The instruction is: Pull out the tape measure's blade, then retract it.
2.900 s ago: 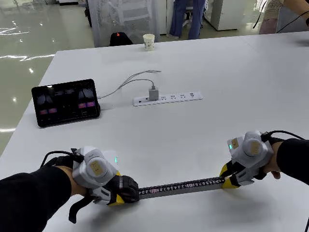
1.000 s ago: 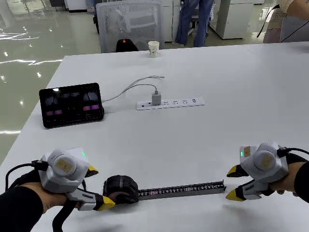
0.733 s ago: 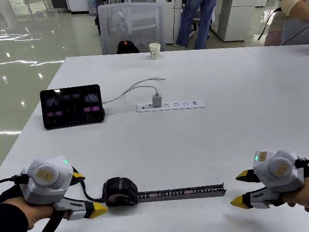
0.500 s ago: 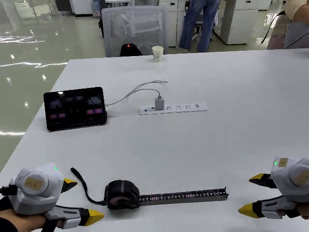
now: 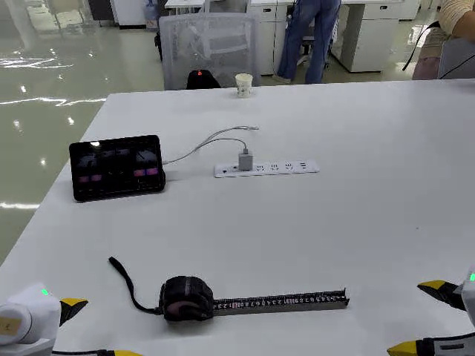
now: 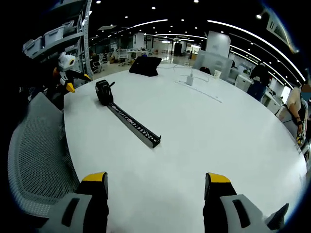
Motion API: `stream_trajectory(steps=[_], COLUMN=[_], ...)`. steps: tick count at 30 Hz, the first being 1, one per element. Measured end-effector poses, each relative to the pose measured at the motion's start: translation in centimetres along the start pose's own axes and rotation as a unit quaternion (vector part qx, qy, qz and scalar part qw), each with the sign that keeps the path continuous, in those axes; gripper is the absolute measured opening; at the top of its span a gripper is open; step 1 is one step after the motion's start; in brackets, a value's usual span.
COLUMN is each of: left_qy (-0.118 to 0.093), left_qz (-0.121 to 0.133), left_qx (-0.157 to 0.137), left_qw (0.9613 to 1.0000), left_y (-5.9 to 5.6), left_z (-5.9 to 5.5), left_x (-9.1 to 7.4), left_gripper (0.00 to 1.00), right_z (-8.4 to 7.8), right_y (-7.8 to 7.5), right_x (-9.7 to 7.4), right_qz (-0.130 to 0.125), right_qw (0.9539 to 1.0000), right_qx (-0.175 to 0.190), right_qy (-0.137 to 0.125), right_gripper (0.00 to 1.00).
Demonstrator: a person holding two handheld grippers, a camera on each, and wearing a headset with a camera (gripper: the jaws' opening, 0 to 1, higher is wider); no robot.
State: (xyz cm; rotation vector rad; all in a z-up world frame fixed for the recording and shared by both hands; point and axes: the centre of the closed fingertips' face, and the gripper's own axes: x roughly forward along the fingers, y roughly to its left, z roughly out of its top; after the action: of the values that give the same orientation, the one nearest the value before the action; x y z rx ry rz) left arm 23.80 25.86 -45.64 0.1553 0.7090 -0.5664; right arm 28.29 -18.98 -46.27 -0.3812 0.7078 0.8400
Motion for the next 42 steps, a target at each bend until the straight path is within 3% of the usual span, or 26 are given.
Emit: stream_trajectory(steps=[3,6,13,19,27,30,32,42], left_qy=[0.003,0.001,-0.008,-0.019,-0.016,-0.020,-0.024,-0.044], left_qz=[-0.001,-0.007,0.000,-0.002,0.001,0.004,0.003,-0.002], left_qx=[-0.005,-0.009,-0.002,0.000,0.002,-0.019,-0.019,-0.010], left_qw=[1.0000,0.9999,1.0000,0.9998,0.9999,0.9996,0.9995,0.9990], left_y=[0.1,-0.3,-0.1,-0.4,-0.6,-0.7,-0.9,-2.3], left_z=[-0.5,-0.9,-1.0,-0.5,-0.4,0.3,1.0,4.8], left_x=[-0.6,-1.2,-1.9,-2.3,-2.1,-2.1,-2.2,-1.1], left_gripper=[0.92,0.99,0.99,0.99,0.99,0.99,0.99,0.99], right_z=[-0.9,-1.3,-1.9,-2.9,-3.1,-2.7,-1.9,-0.4], right_y=[0.1,1.2,1.6,0.8,0.8,0.9,0.8,-0.1], right_x=[-0.7,-1.4,-2.6,-3.6,-3.8,-3.5,-3.4,-2.0], right_qz=[-0.007,-0.006,-0.013,-0.020,-0.021,-0.017,-0.013,0.012], right_qw=[0.9999,0.9997,0.9993,0.9993,0.9990,0.9996,0.9998,0.9996], right_qx=[0.014,0.022,0.034,0.032,0.040,0.020,0.010,-0.019], right_qy=[-0.002,-0.003,-0.010,-0.003,-0.003,-0.008,-0.013,0.017], right_gripper=[0.83,0.88,0.99,0.99,0.99,0.99,0.99,0.99])
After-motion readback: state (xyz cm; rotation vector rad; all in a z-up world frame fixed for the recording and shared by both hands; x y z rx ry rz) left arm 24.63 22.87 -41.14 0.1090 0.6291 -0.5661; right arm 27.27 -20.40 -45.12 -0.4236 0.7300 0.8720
